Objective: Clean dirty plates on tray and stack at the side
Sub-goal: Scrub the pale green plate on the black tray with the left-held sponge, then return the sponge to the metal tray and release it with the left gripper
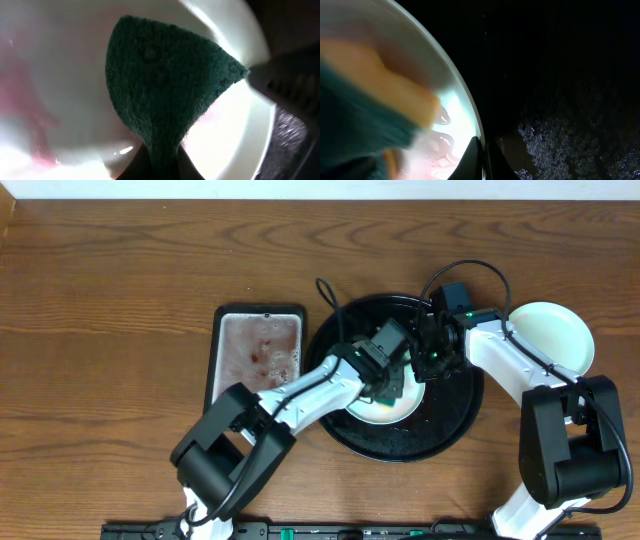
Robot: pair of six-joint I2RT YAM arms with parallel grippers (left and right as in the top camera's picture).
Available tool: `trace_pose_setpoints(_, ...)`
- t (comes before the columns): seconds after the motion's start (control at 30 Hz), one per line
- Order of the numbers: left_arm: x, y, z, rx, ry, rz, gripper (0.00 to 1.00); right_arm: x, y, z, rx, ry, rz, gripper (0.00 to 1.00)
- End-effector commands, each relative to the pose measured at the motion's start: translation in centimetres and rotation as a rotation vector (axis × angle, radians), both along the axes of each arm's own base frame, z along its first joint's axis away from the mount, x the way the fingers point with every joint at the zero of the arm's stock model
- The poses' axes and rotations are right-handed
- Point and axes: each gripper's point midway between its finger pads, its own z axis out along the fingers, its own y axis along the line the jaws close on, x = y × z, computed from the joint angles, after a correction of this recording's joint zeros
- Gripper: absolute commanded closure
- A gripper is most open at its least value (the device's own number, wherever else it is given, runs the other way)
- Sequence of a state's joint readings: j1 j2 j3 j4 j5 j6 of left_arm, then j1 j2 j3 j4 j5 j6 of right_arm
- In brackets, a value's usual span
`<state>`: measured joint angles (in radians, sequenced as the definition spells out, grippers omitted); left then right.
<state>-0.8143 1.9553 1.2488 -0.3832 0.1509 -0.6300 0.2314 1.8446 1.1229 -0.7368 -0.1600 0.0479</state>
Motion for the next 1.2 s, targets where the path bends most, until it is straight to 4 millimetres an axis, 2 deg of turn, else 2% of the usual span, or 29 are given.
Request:
trace_pose_setpoints(0.0, -0.2, 2.0, -1.3, 0.099, 0.003, 0.014, 0.93, -0.3, -0.5, -0.2, -0.031, 0.005, 0.011, 0.99)
trace_pose_setpoints(0.17, 1.0, 5.2, -1.5, 0.182, -0.001, 0.042, 0.92, -0.3, -0.5, -0.2, -0.031, 0.006, 0.011, 0.99)
trace_pose_setpoints(0.27, 2.5, 6.9, -0.7, 0.175, -0.009, 0.089, 0.93, -0.4, -0.5, -0.2, -0.032, 0.009, 0.011, 0.99)
trace_pose_setpoints(0.47, 4.9, 8.6, 3.5, 0.124, -0.102, 0.098, 0.93, -0.4, -0.5, -0.2, -0.032, 0.009, 0.011, 0.99)
trace_pose_setpoints(0.5, 5.1, 8.9, 5.5, 0.103, -0.134, 0.103, 0.93, -0.4, -0.5, -0.2, -0.032, 0.009, 0.011, 0.99)
trace_pose_setpoints(0.53, 5.1, 9.2, 6.3, 0.096, -0.143, 0.108, 0.93, -0.4, -0.5, -0.2, -0.032, 0.008, 0.011, 0.99)
trace_pose_setpoints(0.57, 4.9, 10.1, 7.8, 0.091, -0.157, 0.122, 0.93, -0.4, -0.5, -0.2, -0.032, 0.008, 0.011, 0.98)
trace_pose_setpoints(0.6, 5.0, 11.0, 8.5, 0.106, -0.166, 0.143, 0.93, -0.4, -0.5, -0.2, -0.031, 0.007, 0.011, 0.97)
trace_pose_setpoints(0.77, 5.7, 17.1, 10.1, 0.221, -0.188, 0.273, 0.93, -0.3, -0.5, -0.2, -0.031, 0.005, 0.011, 0.94)
trace_pose_setpoints(0.83, 5.9, 19.2, 10.1, 0.235, -0.164, 0.324, 0.92, -0.3, -0.5, -0.2, -0.031, 0.006, 0.011, 0.94)
trace_pose_setpoints(0.87, 6.3, 21.9, 9.3, 0.251, -0.132, 0.358, 0.93, -0.3, -0.5, -0.2, -0.031, 0.006, 0.011, 0.94)
trace_pose_setpoints(0.9, 6.4, 22.6, 8.8, 0.254, -0.122, 0.374, 0.93, -0.3, -0.5, -0.2, -0.031, 0.006, 0.011, 0.94)
trace_pose_setpoints(1.07, 5.7, 24.8, 5.3, 0.251, -0.039, 0.413, 0.93, -0.3, -0.5, -0.2, -0.031, 0.006, 0.011, 0.95)
trace_pose_setpoints(1.17, 4.8, 25.4, 3.1, 0.273, 0.004, 0.416, 0.93, -0.4, -0.5, -0.2, -0.031, 0.007, 0.011, 0.96)
